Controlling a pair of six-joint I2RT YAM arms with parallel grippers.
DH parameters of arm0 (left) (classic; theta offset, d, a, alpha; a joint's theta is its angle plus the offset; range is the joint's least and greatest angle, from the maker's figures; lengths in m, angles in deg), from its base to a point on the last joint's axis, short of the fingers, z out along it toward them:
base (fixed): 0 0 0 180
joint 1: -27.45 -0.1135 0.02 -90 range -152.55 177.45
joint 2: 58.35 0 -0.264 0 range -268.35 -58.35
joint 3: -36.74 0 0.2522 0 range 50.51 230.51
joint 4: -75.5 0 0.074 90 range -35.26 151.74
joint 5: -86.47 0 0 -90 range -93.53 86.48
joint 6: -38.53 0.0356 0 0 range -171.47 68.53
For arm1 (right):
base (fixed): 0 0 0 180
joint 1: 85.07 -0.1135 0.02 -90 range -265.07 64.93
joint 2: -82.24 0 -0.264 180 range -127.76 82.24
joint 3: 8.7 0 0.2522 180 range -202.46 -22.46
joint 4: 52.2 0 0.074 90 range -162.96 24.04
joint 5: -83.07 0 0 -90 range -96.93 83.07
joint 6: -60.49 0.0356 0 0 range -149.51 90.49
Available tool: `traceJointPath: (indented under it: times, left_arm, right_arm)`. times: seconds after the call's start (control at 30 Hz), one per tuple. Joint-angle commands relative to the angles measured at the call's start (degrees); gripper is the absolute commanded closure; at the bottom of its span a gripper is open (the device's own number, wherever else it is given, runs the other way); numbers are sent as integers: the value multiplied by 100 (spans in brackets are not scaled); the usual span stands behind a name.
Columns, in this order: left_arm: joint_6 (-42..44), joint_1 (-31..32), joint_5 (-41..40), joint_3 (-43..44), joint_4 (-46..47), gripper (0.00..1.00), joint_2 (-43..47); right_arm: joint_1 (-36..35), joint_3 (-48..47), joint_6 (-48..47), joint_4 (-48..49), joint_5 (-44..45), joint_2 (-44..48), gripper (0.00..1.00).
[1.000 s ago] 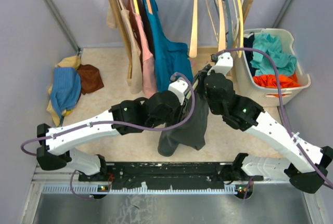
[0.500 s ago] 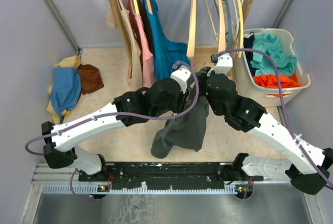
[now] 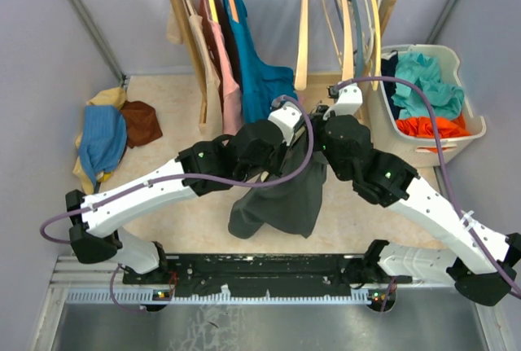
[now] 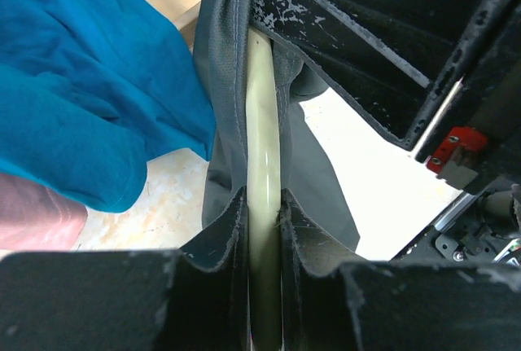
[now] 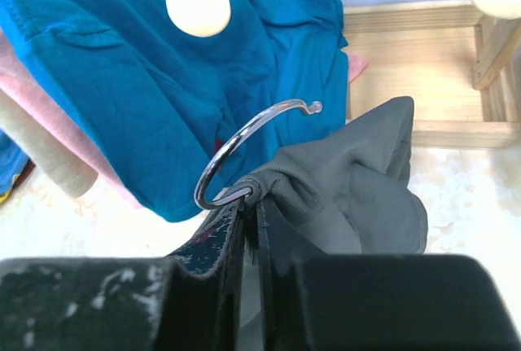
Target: Place the t-shirt on the hanger
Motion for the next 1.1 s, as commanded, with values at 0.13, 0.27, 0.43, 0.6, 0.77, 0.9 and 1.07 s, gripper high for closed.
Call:
traceJointPath:
  times: [0.13,0.27,0.43,0.6,0.77,0.9,1.07]
  left_arm:
    - [389,-62,160,-116,61,100,623]
    - [399,-66,275,-178,-61,100,929]
    - [408,-66,500,-159,-149,100,1231]
    - [405,-67,713,40,-323,100,1510]
    - [426,-62,852,803,-653,99,1596]
    - [506,-63,991,1456,-943,99,1456]
    - [537,-67,1310,1930,-998,98,1294]
  right_arm:
    - [-40,-307,-153,-80,-814,351,70]
    - [-36,-329,-151,-488,-837,590,55]
    - [-38,-410,-176,-894,-985,862,45]
    - [-35,-395,-349,-1208,-1490,1077,42]
    - [-38,-24,-570,-1200,-2083,1426,42]
    - [-43,214,-698,-1014,-2335,1525,37]
    - [-41,481,-846,-604,-2183,1486,29]
